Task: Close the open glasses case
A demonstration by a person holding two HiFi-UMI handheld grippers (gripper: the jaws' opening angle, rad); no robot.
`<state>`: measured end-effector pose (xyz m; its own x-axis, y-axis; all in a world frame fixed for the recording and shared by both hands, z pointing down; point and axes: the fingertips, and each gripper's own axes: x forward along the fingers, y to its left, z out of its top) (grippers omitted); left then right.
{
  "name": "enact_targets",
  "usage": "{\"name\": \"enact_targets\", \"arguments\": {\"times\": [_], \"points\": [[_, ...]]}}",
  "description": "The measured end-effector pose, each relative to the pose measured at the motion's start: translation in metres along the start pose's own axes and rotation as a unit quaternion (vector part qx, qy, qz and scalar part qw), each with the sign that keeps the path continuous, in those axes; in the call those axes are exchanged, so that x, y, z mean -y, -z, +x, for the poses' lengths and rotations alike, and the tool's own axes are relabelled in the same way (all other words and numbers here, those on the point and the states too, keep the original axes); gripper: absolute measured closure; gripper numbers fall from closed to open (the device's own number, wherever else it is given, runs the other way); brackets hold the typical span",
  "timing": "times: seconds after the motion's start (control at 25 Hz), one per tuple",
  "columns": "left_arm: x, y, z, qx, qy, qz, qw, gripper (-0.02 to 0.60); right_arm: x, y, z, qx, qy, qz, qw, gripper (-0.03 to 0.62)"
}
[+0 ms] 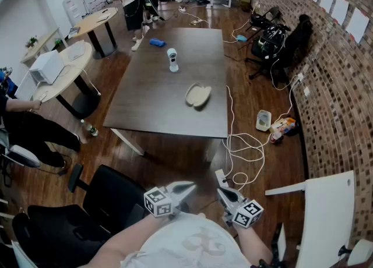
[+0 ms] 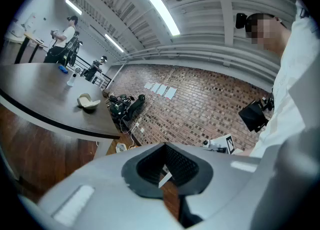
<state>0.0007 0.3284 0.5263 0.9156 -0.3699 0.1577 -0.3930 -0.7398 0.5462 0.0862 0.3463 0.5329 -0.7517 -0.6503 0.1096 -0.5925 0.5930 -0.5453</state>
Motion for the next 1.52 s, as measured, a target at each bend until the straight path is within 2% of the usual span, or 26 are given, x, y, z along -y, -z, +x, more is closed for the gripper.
{"name": "enact_targets", "arguments": {"times": [0.32, 0.76, 1.16, 1.52], "points": [[-0.038, -0.033, 0.035, -0.012, 0.018, 0.001, 0.9998, 0.575, 0.045, -0.031, 0.029, 0.001, 0.019, -0.002, 1.000, 0.586], [-0.093, -0.082, 0.044, -0.013, 0.057, -0.001, 0.9983, 0.575, 0.063, -0.061, 0.087, 0.003, 0.060, -0.007, 0.998, 0.586], [-0.163, -0.143, 0.010, 0.003, 0.044, 0.009, 0.9990, 0.575, 0.064, -0.104, 0.172, -0.004, 0.066, -0.028, 0.997, 0.586], [-0.206, -0.145, 0.001, 0.018, 0.000, -0.010, 0.9998, 0.575, 0.076, -0.108, 0.201, -0.025, 0.054, -0.027, 0.998, 0.585]]}}
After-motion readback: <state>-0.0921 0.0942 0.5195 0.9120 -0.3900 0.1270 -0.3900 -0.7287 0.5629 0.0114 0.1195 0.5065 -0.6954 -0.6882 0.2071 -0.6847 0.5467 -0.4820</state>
